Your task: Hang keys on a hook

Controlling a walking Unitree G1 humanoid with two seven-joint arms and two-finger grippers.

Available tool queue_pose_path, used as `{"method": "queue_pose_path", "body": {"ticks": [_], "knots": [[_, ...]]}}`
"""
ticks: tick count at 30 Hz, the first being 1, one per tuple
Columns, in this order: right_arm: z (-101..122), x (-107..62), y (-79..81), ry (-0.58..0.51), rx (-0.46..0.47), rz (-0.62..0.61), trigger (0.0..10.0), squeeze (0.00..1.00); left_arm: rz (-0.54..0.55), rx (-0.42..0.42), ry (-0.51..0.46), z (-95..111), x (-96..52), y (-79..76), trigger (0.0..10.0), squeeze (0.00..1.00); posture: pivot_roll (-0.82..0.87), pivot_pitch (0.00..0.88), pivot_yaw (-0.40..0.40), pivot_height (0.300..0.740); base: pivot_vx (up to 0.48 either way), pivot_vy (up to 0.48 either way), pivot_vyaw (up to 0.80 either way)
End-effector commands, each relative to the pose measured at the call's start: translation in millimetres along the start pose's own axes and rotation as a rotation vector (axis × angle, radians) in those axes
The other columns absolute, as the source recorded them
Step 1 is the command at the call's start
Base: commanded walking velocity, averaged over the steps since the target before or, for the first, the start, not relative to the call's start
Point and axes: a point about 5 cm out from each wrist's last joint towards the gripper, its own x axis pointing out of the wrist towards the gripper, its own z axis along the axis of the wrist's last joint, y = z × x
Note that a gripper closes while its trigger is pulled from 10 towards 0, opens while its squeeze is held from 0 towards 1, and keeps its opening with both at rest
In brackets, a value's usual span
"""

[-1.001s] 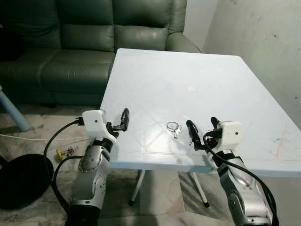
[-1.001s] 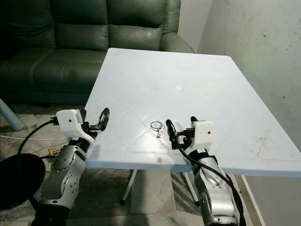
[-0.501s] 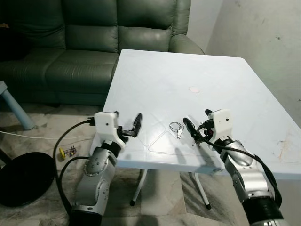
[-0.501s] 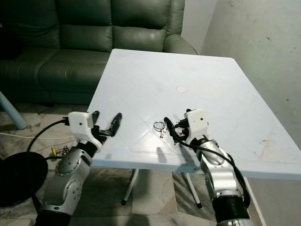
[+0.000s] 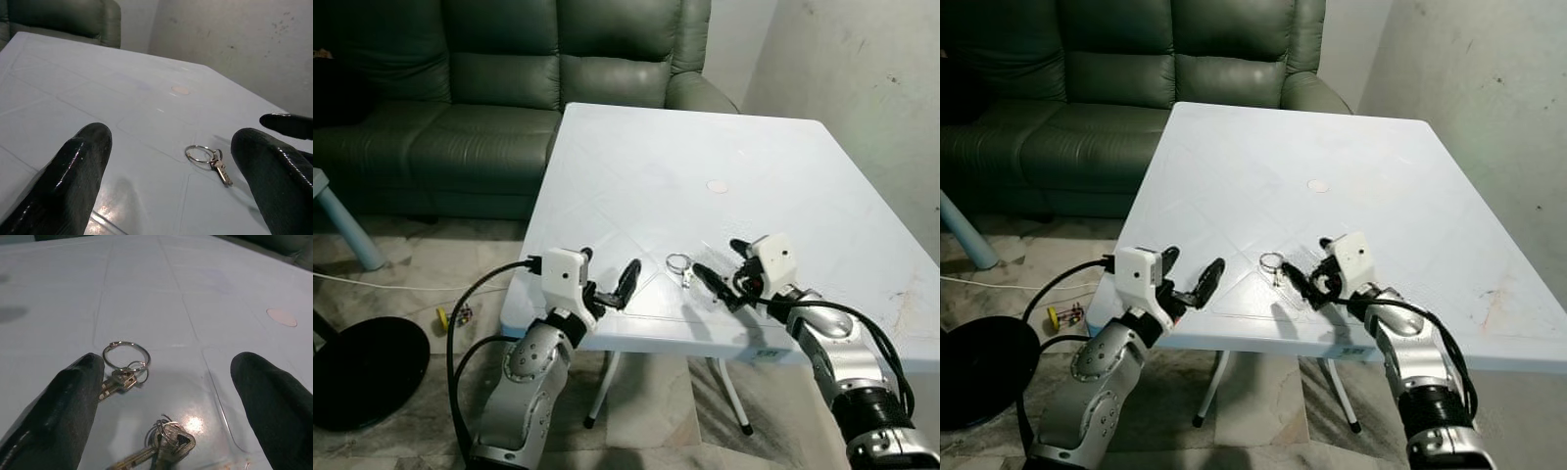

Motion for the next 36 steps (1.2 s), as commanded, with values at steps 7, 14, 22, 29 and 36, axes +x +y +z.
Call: {"method": "queue_pose_path", "body": {"ticks": [7, 14, 22, 29, 36], "knots": [[-7.2, 0.5, -6.9, 0.052, -0.018, 0.018, 1.6, 0.0, -0.023, 0.006, 0.011, 1.3, -1.3, -4.7, 10.0, 0.0, -0.02, 0.019, -0.07, 0.74, 0.0, 0.0, 0.0], [-10.9, 2.5, -7.9, 0.075, -0.031, 0.022, 0.0, 0.0, -0.022, 0.002, 0.012, 1.5, -2.3, -5.2, 10.0, 0.0, -0.01, 0.015, -0.073, 0.74, 0.0, 0.0, 0.0], [-13.7, 4.5, -7.9, 0.079, -0.034, 0.013, 0.0, 0.0, -0.015, -0.001, 0.013, 1.0, -4.7, -6.1, 10.0, 0.0, 0.0, 0.01, -0.077, 0.74, 0.0, 0.0, 0.0], [-15.6, 4.9, -8.2, 0.088, -0.044, 0.007, 0.0, 0.0, -0.014, -0.004, 0.015, 1.1, -5.2, -6.7, 10.0, 0.0, 0.0, 0.009, -0.077, 0.74, 0.0, 0.0, 0.0], [-16.7, 4.7, -9.7, 0.102, -0.068, 0.001, 10.0, 0.0, -0.015, -0.005, 0.015, 1.1, -5.0, -6.7, 10.0, 0.0, 0.0, 0.0, -0.076, 0.74, 0.0, 0.0, 0.0]]}}
